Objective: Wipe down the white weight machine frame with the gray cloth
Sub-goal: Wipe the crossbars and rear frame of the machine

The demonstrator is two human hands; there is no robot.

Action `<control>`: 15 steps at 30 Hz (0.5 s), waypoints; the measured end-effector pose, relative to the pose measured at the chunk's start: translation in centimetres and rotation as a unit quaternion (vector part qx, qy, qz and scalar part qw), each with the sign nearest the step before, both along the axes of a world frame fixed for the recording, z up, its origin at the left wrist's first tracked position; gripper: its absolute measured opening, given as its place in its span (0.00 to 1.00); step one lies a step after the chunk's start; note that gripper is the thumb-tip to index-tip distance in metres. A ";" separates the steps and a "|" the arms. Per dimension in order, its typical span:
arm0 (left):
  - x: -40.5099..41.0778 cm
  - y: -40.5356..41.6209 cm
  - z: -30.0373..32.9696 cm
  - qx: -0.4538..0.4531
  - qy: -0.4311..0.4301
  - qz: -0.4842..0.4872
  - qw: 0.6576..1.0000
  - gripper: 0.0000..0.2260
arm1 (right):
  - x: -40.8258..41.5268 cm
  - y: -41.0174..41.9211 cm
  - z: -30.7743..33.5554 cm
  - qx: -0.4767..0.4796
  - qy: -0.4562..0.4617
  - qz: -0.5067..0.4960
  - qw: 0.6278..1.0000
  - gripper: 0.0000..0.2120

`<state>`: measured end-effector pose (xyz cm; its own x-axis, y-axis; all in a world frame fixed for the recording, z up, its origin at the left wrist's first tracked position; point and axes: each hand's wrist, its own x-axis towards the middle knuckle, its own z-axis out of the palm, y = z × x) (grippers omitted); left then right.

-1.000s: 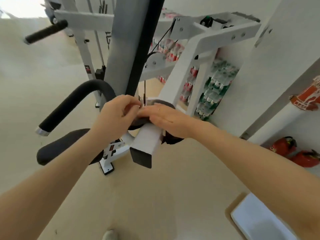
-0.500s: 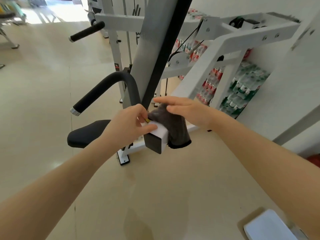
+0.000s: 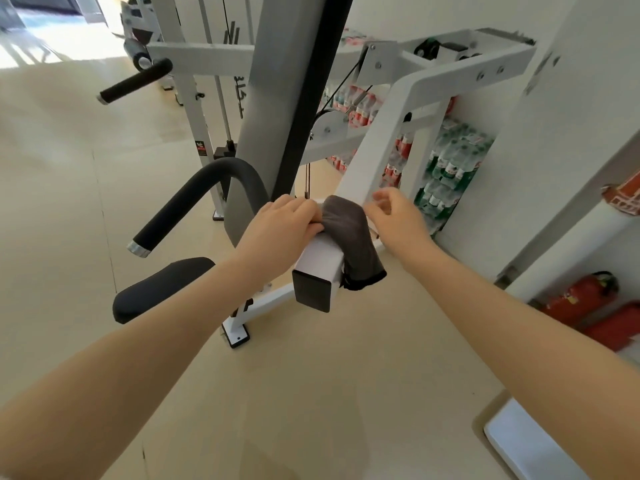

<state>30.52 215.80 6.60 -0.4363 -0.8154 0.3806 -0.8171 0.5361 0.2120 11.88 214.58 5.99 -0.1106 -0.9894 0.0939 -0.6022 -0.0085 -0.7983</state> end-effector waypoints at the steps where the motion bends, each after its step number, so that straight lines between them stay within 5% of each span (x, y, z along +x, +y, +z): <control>1: -0.2 -0.4 0.2 0.025 0.014 0.011 1.000 0.11 | -0.1 0.4 -0.3 0.062 -0.051 -0.012 0.997 0.14; 4: -0.6 -1.6 1.0 0.066 -0.001 0.030 0.997 0.12 | -0.5 1.9 -0.6 0.177 -0.142 0.014 0.974 0.12; 9: 0.4 -1.5 1.8 0.121 0.090 -0.015 0.989 0.09 | -1.6 1.4 2.2 0.124 -0.356 0.068 0.924 0.07; 12: 0.2 -1.3 2.6 0.164 0.195 -0.033 0.966 0.12 | -1.3 1.1 3.4 0.137 -0.371 0.116 0.911 0.10; 15: 0.5 -2.4 3.5 0.278 0.128 -0.090 0.948 0.18 | -0.7 1.1 4.1 0.140 -0.328 0.180 0.917 0.09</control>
